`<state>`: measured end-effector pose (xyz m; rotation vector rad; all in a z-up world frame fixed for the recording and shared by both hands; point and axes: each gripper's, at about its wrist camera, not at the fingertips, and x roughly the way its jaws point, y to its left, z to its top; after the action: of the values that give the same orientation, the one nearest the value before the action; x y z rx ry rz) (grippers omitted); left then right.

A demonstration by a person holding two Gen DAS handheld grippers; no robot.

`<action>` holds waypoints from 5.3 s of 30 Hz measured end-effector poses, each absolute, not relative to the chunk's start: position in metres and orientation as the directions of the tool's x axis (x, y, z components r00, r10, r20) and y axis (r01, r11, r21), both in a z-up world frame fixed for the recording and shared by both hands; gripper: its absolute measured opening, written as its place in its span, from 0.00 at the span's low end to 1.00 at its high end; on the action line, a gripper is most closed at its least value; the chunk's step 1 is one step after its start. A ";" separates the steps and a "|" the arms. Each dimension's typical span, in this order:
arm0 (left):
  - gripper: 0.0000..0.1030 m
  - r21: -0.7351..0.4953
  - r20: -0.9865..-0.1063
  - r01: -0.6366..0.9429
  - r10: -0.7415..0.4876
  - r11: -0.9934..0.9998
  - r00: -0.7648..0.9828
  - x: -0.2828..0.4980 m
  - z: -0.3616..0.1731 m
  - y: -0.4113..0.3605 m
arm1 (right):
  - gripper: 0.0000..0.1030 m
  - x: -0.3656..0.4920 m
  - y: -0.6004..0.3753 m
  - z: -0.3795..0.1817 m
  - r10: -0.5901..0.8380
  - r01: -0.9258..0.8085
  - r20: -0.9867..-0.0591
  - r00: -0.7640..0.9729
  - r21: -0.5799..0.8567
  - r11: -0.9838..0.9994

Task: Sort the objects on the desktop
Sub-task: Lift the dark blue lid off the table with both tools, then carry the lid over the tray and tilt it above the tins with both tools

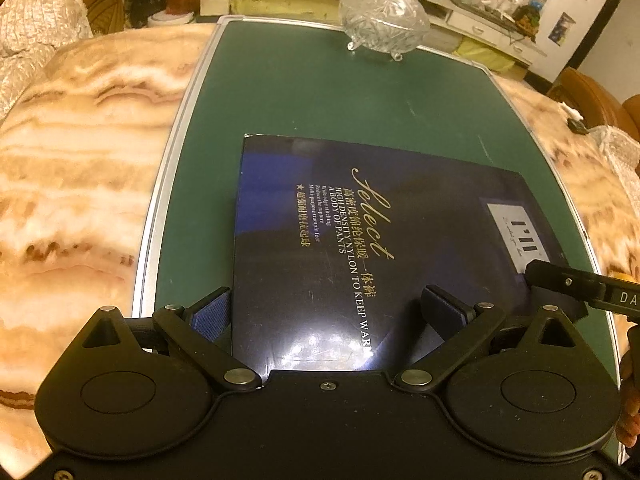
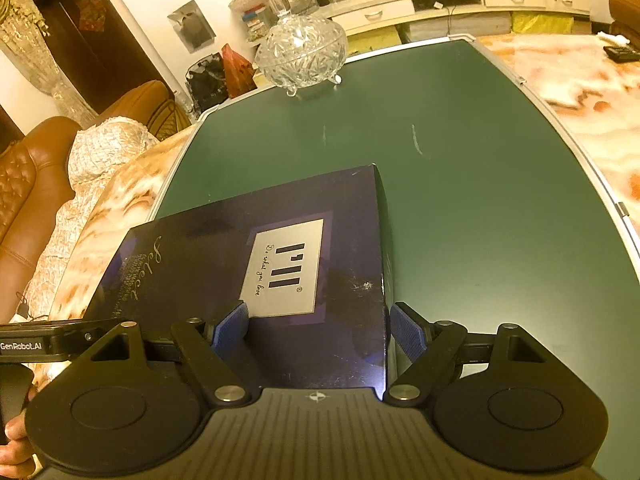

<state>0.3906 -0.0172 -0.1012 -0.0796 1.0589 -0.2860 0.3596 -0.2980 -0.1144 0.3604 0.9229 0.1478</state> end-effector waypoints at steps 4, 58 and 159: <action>0.97 -0.198 -0.844 0.201 -0.271 0.959 0.462 0.384 -0.095 -0.018 | 0.80 0.355 -0.298 -0.109 0.274 0.028 -0.747 0.605 0.364 0.931; 0.97 -0.178 -0.806 0.228 -0.275 0.957 0.524 0.255 -0.018 -0.008 | 0.79 0.225 -0.286 -0.027 0.249 -0.011 -0.699 0.671 0.326 0.945; 0.93 -0.212 -0.875 -0.084 -0.151 0.974 0.460 0.200 -0.097 0.301 | 0.74 0.101 -0.119 -0.070 0.445 -0.129 -0.730 0.519 0.448 0.885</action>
<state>0.2000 0.3010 -0.0966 -0.2386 1.0951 -0.0419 0.1015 -0.1189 -0.0697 0.3609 0.9686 0.3531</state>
